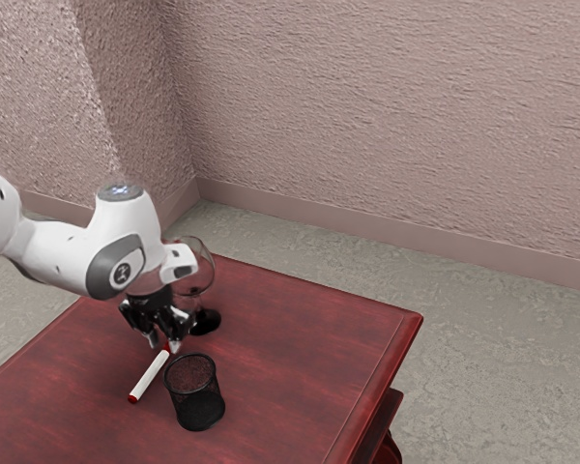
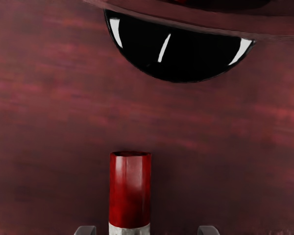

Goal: Put the marker into the pen holder.

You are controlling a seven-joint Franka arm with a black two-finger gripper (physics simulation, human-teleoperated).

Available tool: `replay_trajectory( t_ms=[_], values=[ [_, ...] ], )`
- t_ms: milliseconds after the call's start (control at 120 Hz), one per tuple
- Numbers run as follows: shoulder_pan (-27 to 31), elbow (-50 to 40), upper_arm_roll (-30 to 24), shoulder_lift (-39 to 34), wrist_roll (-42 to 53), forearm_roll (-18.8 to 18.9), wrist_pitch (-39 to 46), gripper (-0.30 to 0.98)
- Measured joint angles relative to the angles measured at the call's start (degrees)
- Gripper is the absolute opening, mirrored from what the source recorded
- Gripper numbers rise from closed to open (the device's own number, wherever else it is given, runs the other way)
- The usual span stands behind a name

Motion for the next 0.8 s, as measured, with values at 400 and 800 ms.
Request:
replay_trajectory(
  t_ms=[400,800],
  values=[
    [1.0,-1.7,0.0,1.3,0.6,4.8,0.2,0.20],
    [1.5,-2.2,0.0,1.8,0.7,4.5,2.2,0.10]
  ],
)
